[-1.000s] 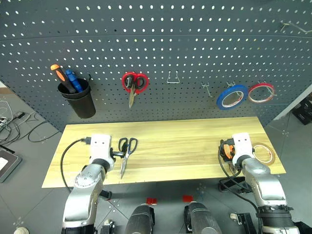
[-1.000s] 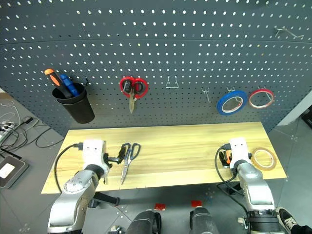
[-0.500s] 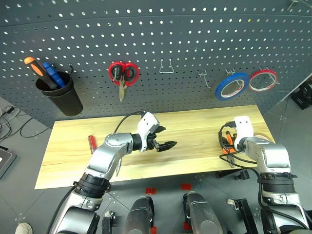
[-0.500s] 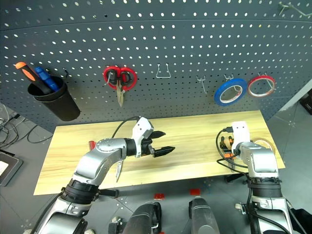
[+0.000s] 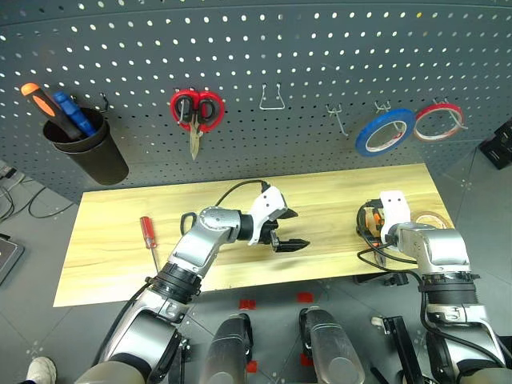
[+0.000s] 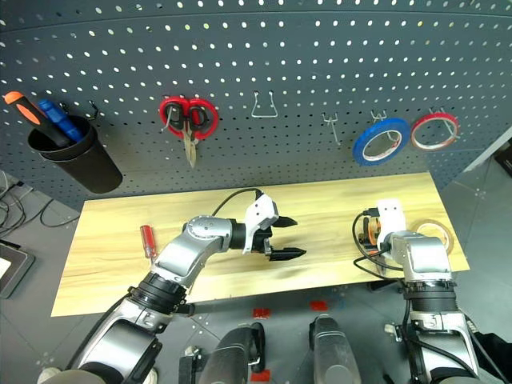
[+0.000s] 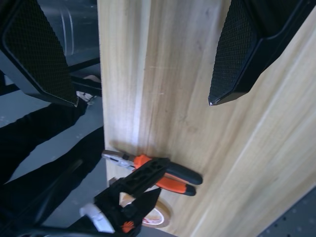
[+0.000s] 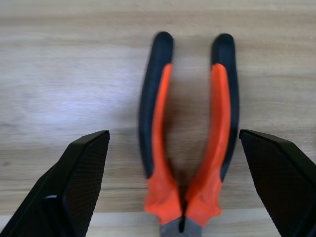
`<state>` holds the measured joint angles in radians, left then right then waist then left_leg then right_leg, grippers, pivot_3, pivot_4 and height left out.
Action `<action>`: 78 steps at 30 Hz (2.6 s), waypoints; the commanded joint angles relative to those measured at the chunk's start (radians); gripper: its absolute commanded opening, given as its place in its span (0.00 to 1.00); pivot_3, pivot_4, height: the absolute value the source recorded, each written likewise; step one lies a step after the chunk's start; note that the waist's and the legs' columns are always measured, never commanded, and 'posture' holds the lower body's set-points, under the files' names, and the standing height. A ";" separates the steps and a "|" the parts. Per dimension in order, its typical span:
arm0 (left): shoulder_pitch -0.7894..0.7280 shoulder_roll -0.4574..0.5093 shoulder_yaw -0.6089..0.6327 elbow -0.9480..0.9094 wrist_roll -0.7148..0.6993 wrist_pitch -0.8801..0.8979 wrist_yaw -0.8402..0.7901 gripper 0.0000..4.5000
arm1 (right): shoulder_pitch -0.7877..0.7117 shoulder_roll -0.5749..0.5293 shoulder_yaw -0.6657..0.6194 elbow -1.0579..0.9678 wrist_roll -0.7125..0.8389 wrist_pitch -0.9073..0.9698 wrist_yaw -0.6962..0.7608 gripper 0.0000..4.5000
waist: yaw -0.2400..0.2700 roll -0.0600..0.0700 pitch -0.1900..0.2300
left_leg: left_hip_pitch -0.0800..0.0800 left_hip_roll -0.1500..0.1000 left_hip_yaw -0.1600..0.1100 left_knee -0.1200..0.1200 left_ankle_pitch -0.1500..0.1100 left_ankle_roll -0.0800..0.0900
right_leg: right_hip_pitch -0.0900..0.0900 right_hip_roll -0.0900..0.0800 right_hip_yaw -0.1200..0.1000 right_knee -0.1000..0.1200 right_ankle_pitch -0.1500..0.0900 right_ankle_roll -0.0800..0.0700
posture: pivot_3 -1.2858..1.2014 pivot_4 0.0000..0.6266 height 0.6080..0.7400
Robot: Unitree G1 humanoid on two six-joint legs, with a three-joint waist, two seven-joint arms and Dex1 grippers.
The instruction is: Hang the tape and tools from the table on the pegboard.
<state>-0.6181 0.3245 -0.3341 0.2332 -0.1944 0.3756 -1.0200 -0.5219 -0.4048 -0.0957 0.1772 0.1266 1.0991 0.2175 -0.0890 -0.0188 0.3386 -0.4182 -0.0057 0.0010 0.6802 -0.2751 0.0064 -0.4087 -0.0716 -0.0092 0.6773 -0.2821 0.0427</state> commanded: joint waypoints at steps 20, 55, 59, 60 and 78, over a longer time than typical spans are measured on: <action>-0.042 -0.014 0.011 0.018 0.022 -0.062 -0.058 1.00 | -0.061 0.019 -0.036 0.107 0.000 -0.057 -0.014 0.67 | 0.000 -0.003 0.030 | 0.000 0.001 0.001 0.000 0.001 -0.001 | -0.001 0.000 0.000 0.001 0.000 0.000 | 0.45 0.69 1.00; -0.147 -0.075 0.028 0.132 0.032 -0.140 -0.079 1.00 | -0.028 -0.089 -0.024 -0.113 0.001 0.097 0.009 0.99 | 0.002 -0.004 0.043 | -0.009 0.000 0.001 0.000 0.002 -0.003 | -0.010 -0.001 -0.001 0.001 0.000 0.001 | 0.43 0.66 1.00; -0.184 -0.097 0.029 0.161 0.032 -0.164 -0.091 1.00 | -0.047 -0.150 -0.036 -0.218 0.035 0.190 0.045 0.99 | 0.001 -0.004 0.043 | -0.014 0.000 0.001 0.001 0.005 -0.007 | -0.014 -0.001 -0.002 0.002 0.000 0.001 | 0.43 0.66 1.00; -0.194 -0.104 0.028 0.174 0.034 -0.174 -0.095 1.00 | -0.048 -0.166 -0.039 -0.233 0.037 0.203 0.053 0.99 | 0.001 -0.004 0.043 | -0.014 0.000 0.000 0.001 0.005 -0.007 | -0.014 -0.001 -0.002 0.002 0.000 0.001 | 0.42 0.65 1.00; -0.353 -0.325 -0.032 0.522 0.156 -0.462 -0.113 1.00 | 0.021 -0.342 0.010 0.094 -0.002 -0.150 0.233 0.99 | -0.027 -0.007 0.046 | -0.014 -0.001 0.002 0.001 0.004 -0.005 | -0.014 -0.001 -0.003 0.001 0.001 0.002 | 0.40 0.66 1.00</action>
<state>-0.9538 0.0220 -0.3549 0.7430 -0.0515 -0.0388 -1.1401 -0.5001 -0.7265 -0.0845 0.2453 0.1375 1.0017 0.4327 -0.1155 -0.0254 0.3845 -0.4324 -0.0066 0.0030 0.6809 -0.2714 0.0023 -0.4226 -0.0724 -0.0120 0.6782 -0.2813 0.0450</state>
